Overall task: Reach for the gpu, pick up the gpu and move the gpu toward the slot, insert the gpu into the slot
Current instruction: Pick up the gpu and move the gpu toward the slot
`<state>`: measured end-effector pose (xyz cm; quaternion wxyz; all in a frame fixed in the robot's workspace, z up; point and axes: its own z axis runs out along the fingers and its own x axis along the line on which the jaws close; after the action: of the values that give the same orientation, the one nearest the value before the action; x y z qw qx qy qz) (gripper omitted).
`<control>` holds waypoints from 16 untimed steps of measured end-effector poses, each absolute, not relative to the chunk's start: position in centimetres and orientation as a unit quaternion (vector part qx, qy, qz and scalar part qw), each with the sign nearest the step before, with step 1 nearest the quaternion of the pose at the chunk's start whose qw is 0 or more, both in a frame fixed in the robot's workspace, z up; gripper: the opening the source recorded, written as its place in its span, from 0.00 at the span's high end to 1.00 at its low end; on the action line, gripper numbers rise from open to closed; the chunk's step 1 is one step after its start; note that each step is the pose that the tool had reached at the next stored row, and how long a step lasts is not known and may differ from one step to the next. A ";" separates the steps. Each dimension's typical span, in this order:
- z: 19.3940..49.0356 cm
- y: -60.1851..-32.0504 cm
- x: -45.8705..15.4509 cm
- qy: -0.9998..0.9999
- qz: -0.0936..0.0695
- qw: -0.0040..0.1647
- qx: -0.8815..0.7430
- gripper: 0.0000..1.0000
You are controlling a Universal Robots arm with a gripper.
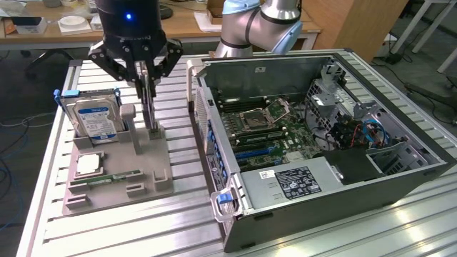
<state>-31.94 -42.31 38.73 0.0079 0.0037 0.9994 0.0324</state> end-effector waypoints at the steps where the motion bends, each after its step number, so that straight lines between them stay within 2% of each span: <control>1: 39.0 -42.3 -31.9 0.999 0.032 0.008 0.004 0.73; 12: 41.4 -42.3 -31.9 0.999 0.031 0.008 0.004 0.73; 16: 41.7 -42.3 -31.9 1.000 0.005 0.008 0.003 0.73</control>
<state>-31.94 -42.32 41.72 0.0081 0.0034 1.0000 0.0045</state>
